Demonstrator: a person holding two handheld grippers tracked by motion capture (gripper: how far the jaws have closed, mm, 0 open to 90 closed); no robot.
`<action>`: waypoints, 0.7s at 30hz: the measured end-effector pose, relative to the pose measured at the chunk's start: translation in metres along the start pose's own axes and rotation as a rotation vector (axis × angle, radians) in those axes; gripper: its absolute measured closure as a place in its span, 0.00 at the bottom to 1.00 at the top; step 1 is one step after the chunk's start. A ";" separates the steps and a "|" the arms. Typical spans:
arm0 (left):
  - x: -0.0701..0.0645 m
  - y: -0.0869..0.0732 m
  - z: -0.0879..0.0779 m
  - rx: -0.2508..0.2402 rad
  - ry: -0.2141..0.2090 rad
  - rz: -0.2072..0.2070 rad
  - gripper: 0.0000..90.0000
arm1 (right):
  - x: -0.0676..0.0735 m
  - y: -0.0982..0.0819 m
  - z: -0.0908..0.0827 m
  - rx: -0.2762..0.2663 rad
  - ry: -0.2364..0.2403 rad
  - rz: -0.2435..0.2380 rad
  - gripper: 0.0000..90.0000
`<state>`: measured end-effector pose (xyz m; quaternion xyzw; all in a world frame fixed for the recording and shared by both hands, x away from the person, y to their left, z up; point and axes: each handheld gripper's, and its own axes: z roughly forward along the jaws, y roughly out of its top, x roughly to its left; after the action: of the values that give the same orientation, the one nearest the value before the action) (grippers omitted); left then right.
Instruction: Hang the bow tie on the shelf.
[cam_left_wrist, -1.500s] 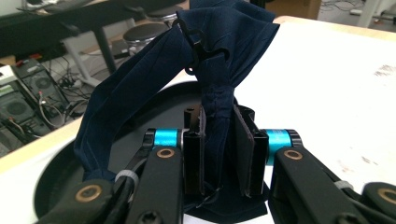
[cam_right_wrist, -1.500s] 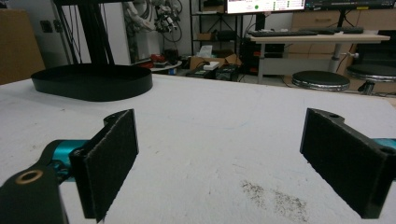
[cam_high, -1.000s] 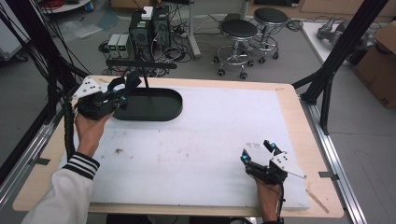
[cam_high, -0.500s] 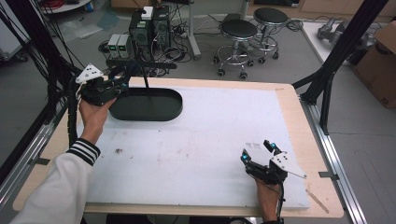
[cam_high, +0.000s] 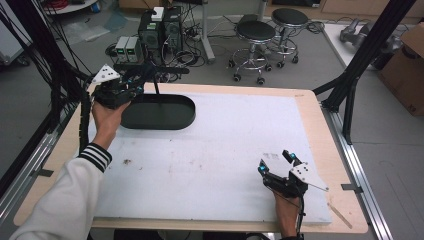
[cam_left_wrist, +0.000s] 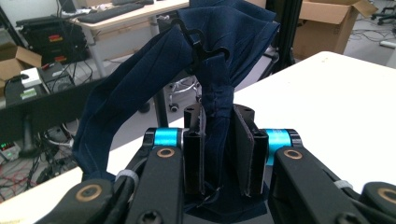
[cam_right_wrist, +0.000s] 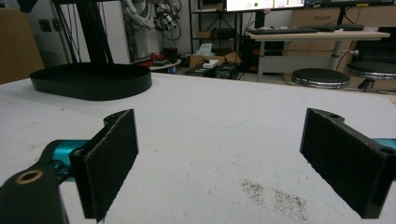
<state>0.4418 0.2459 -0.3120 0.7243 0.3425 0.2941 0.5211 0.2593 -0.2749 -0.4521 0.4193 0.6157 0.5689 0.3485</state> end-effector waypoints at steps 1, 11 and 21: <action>0.000 0.000 0.000 0.000 0.000 0.000 0.83 | 0.000 0.000 0.000 0.000 0.000 0.000 0.12; 0.005 -0.003 0.017 0.019 0.007 -0.024 0.83 | 0.001 0.000 0.000 -0.001 -0.002 -0.002 0.12; 0.008 -0.007 0.023 0.029 0.015 -0.016 0.83 | 0.000 0.000 0.000 -0.005 -0.002 0.000 0.12</action>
<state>0.4633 0.2417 -0.3246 0.7268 0.3566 0.2905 0.5101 0.2589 -0.2746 -0.4521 0.4192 0.6138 0.5700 0.3501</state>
